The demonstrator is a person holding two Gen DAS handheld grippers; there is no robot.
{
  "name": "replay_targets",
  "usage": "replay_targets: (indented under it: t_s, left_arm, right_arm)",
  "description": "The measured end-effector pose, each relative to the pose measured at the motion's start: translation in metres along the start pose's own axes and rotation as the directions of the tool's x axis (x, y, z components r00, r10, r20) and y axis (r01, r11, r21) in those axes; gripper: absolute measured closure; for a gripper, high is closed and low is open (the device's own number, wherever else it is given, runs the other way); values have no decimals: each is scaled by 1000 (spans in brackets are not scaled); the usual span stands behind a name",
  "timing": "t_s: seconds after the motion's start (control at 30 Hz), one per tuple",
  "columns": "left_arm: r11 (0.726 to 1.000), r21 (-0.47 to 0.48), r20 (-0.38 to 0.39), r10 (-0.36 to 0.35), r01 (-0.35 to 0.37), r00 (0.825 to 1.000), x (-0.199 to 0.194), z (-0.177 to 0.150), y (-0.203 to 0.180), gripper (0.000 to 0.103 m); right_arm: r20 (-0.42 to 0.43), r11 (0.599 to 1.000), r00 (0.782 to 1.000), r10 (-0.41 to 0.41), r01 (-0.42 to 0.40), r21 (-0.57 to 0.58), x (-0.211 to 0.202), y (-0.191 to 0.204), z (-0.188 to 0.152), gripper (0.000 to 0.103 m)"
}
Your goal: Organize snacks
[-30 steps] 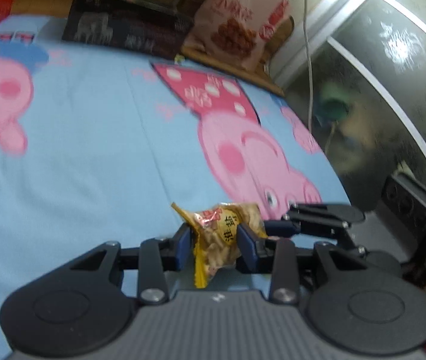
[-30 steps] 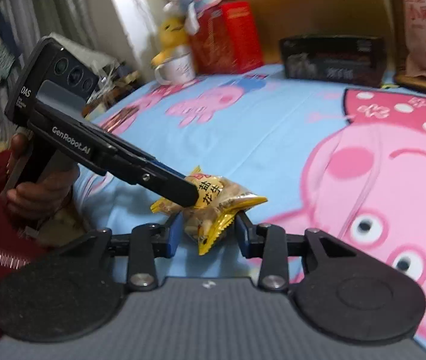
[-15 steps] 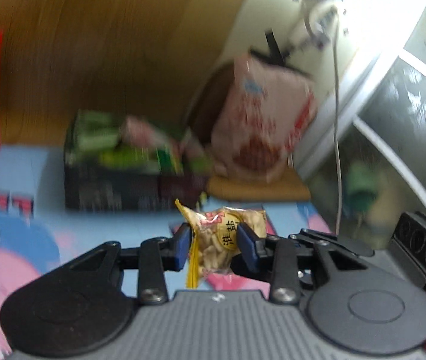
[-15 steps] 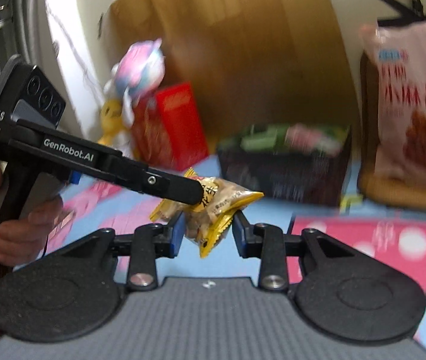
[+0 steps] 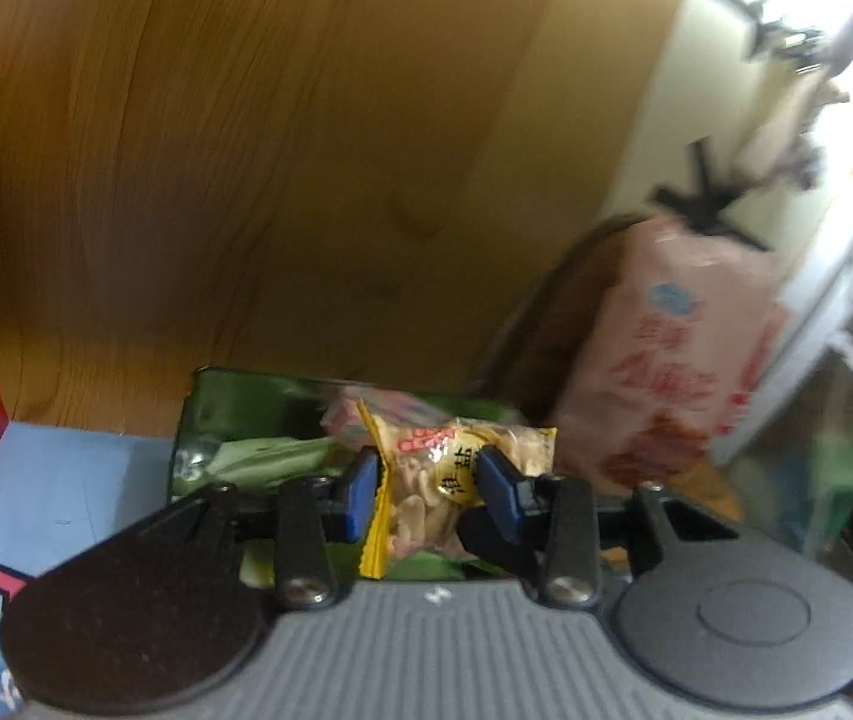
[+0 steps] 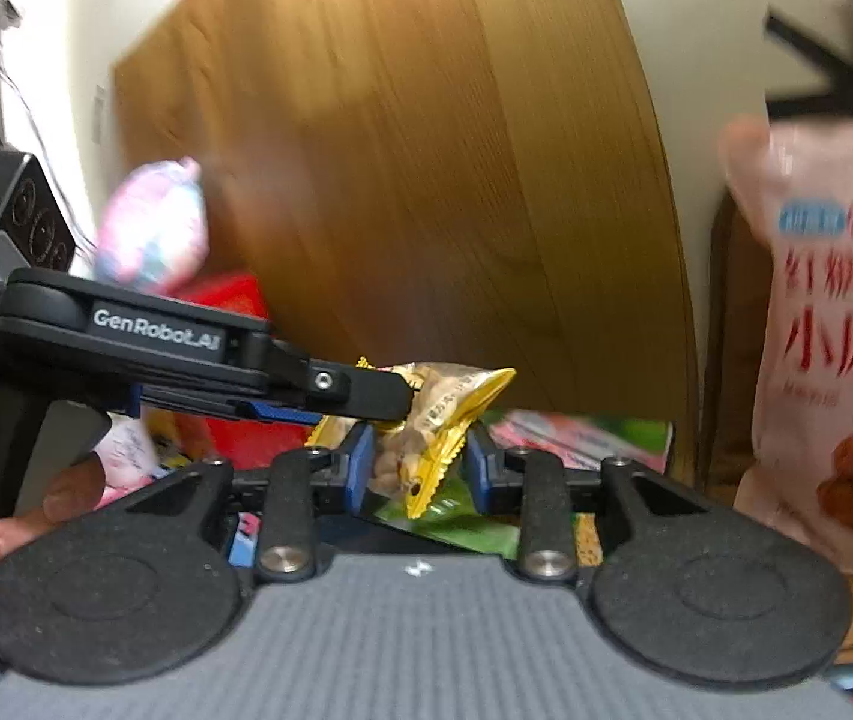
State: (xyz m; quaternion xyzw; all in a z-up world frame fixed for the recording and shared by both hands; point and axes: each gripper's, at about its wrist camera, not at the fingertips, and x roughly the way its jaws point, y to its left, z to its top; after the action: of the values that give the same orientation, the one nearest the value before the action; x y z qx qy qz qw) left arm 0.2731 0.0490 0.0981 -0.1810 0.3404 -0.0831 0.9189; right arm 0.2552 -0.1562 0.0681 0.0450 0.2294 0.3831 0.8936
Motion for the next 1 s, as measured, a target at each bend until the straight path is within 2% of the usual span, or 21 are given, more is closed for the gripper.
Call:
replay_targets:
  t_s: [0.03,0.07,0.13,0.2,0.3,0.4,0.53,0.67,0.8,0.93,1.0]
  left_arm:
    - [999,-3,0,33,-33,999,8,-1,3,57]
    - [998,-5,3,69,-69,998,16,-2,5,57]
    - [994,-12,20,109,-109,994,21,-6,9,57]
    - [994,-49,54,100,-98,993,11,-11,17,57]
    - [992,-78,106,110,-102,988,-11,-25,20,56]
    - [990,-63,137,132,-124,982,-31,-50,13,56]
    - [980,-8,139,199,-200,970,-50,-98,-2,52]
    - [959,28,88,279,-283,956,-61,-145,-9,52]
    - [932,50,70,355,-359,932,-67,-181,-16,52]
    - [902,101,95,411,-420,906,-80,-204,-28,46]
    - [900,117,116,407,-420,906,-90,-210,-35,45]
  right_arm:
    - [-11,1000,1000,-15,15,4,6,-2,-3,64]
    - [-23,999,999,-36,36,10,14,-5,-6,62]
    - [-27,997,997,-76,77,29,18,-11,-10,43]
    - [32,995,995,-93,91,48,6,-15,-13,35]
    - [83,992,991,-109,103,74,-21,-16,-23,34]
    - [102,989,987,-122,111,100,-42,-8,-35,34]
    - [79,977,984,-162,149,150,-54,9,-55,34]
    - [9,955,978,-209,203,215,-64,19,-81,28]
    - [-6,934,967,-256,249,258,-80,28,-99,19]
    - [-12,925,968,-250,242,293,-98,33,-108,15]
    - [-9,923,966,-258,249,293,-107,38,-114,14]
